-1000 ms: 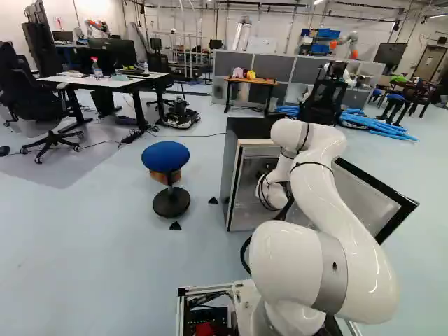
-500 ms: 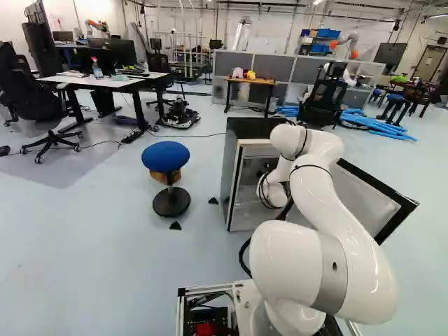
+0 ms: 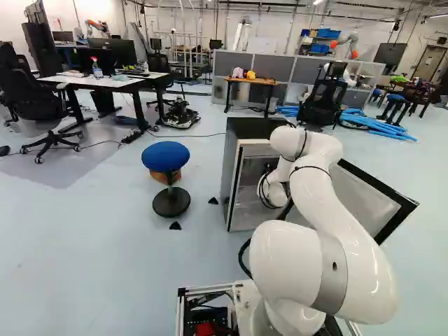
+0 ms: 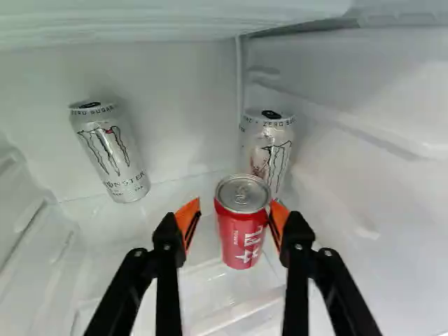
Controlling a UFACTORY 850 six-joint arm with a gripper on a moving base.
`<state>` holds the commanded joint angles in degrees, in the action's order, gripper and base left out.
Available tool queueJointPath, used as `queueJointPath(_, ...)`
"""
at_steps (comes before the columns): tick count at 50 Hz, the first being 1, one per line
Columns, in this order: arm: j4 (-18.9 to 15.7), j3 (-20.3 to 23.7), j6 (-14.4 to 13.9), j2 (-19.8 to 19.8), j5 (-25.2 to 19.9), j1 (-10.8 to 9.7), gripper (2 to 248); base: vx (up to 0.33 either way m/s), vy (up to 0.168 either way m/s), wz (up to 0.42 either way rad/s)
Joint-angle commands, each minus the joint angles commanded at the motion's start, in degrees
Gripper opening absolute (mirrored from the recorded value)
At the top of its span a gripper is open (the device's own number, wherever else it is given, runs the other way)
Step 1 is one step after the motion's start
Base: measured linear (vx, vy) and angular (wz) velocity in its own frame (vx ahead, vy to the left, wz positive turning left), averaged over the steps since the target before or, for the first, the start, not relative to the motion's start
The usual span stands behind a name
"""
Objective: Grab a drink from the fridge
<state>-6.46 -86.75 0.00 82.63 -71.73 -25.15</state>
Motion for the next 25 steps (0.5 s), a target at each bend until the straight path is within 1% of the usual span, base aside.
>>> queueJointPath(3, 0.0, 0.0, 0.0, 0.0, 0.0, 0.0, 148, 0.0, 0.0, 0.0)
queueJointPath(4, 0.0, 0.0, 0.0, 0.0, 0.0, 0.0, 110, 0.0, 0.0, 0.0)
queueJointPath(8, 0.0, 0.0, 0.0, 0.0, 0.0, 0.0, 110, 0.0, 0.0, 0.0)
queueJointPath(9, 0.0, 0.0, 0.0, 0.0, 0.0, 0.0, 95, 0.0, 0.0, 0.0)
queueJointPath(25, 0.0, 0.52, 0.0, -0.28, 0.0, -0.07, 95, 0.0, 0.0, 0.0)
